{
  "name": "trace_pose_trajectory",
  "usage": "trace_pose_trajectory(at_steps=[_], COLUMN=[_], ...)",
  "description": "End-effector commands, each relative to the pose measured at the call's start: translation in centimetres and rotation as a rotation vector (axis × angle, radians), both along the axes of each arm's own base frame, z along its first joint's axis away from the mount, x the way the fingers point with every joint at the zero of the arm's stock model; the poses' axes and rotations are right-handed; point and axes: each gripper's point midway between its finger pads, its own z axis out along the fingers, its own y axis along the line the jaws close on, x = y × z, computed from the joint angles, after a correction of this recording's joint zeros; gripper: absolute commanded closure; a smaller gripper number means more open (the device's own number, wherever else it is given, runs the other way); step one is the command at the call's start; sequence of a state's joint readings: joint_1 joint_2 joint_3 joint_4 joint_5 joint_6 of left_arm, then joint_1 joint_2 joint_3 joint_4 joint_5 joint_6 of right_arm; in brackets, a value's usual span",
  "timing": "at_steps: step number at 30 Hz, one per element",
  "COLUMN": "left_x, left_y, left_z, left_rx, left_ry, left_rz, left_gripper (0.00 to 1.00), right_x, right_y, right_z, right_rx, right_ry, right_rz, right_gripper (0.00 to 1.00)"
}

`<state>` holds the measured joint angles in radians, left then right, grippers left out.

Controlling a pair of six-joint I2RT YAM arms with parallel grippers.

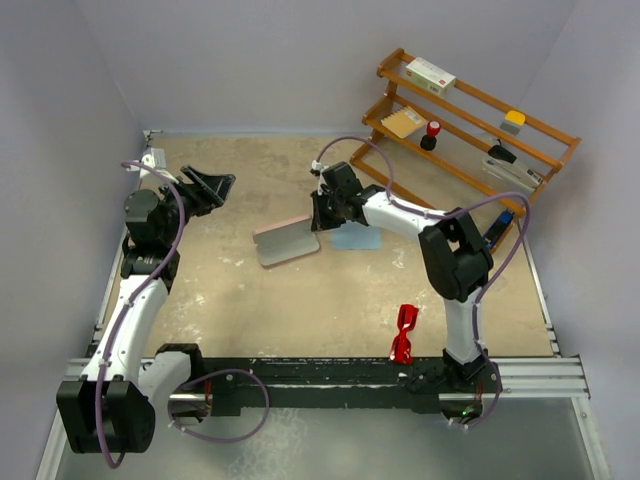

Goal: Organize the sunglasses
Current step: Adjust the sunglasses case at the center of the board.

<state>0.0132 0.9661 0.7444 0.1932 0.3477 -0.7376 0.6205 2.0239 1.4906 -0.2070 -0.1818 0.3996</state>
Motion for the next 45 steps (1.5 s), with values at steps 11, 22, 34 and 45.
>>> trace_pose_trajectory(at_steps=[11,22,34,45], left_x=[-0.2,-1.0,-1.0,-1.0], left_y=[0.1,0.3,0.4,0.4], left_z=[2.4,1.8,2.0,1.9], left_rx=[0.02,0.045,0.051,0.056], left_ry=[-0.076,-0.056,-0.055,-0.05], left_rz=[-0.01,0.0,0.004,0.004], left_gripper=[0.35,0.36,0.36,0.36], right_x=[-3.7,-3.8,-1.5,-1.0], right_y=[0.3,-1.0,-2.5,-2.1], right_z=[0.6,0.1,-0.1,-2.3], right_rx=[0.009,-0.024,-0.038,-0.069], right_ry=[-0.027,-0.028,-0.033,-0.005], right_rz=[0.068,0.036,-0.013,0.013], right_gripper=[1.0,1.0,1.0,1.0])
